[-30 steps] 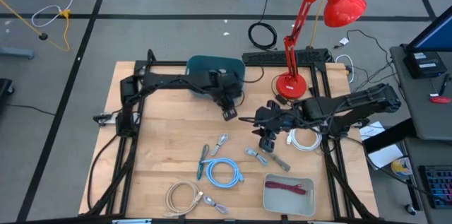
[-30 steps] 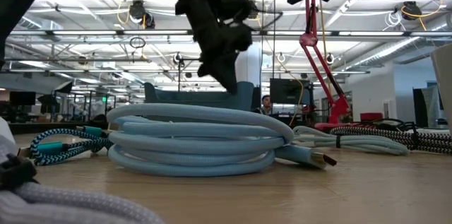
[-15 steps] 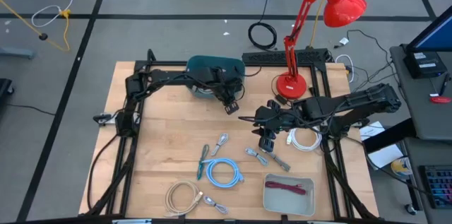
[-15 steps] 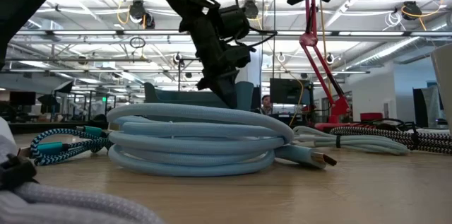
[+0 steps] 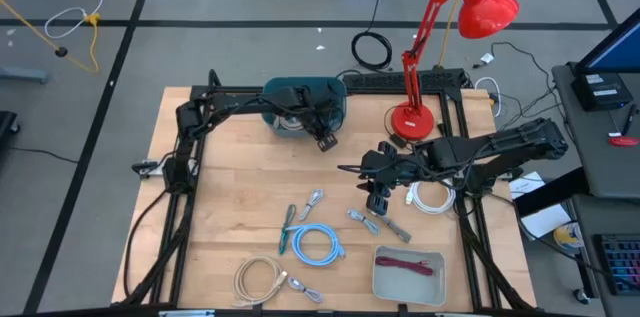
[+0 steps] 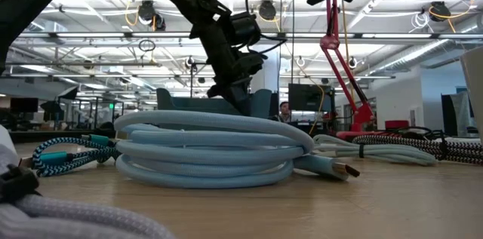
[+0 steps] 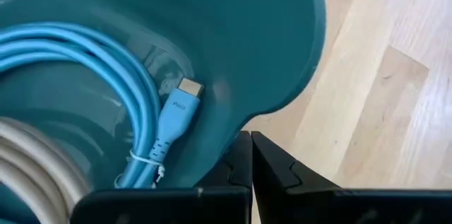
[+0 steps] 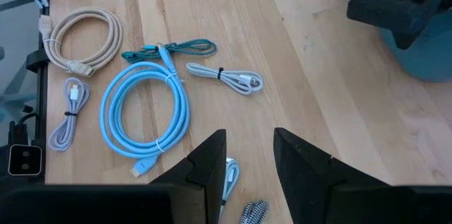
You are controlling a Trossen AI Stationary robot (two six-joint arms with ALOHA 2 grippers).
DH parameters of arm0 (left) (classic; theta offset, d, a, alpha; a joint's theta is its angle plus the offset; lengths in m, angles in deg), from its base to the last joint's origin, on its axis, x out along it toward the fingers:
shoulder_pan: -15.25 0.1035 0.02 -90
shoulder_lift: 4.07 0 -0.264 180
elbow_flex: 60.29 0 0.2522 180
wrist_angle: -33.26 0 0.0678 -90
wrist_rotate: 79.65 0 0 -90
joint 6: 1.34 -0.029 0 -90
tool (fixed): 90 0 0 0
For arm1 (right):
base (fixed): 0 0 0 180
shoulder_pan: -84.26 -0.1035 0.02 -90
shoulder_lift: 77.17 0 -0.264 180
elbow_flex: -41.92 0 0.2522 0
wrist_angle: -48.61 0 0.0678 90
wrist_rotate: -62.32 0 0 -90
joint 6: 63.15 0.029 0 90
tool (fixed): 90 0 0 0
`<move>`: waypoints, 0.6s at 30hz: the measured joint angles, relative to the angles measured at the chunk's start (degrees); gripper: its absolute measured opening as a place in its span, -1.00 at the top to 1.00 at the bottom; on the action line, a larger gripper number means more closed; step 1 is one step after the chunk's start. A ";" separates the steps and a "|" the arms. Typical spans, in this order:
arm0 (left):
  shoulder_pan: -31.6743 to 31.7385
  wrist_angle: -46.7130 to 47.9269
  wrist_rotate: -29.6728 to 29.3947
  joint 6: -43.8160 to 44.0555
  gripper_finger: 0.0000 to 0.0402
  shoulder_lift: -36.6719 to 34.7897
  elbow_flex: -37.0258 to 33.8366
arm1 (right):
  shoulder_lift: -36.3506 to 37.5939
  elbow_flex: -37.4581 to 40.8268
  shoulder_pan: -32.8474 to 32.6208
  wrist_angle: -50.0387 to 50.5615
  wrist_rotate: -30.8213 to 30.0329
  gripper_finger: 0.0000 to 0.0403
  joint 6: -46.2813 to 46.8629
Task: Sort cables into bins
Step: Adjust the blue bin on the table, then put the white patterned charger cable into the gray bin
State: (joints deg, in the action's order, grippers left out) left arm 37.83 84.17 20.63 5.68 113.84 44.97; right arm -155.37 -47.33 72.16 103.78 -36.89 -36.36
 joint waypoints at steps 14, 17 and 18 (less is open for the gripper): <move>-6.82 2.84 2.21 4.63 1.00 -10.01 0.00 | -0.02 0.00 0.00 0.69 0.28 0.46 -0.26; -10.16 3.20 2.05 7.30 1.00 -13.58 0.00 | -0.02 0.00 0.00 1.23 0.39 0.46 -0.25; -11.40 3.70 1.72 8.32 1.00 -14.70 0.00 | -0.02 0.00 -0.02 1.34 0.41 0.46 -0.26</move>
State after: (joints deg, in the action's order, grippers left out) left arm 26.43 87.88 22.35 14.01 99.14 44.97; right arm -155.39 -47.33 72.14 105.12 -36.48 -36.62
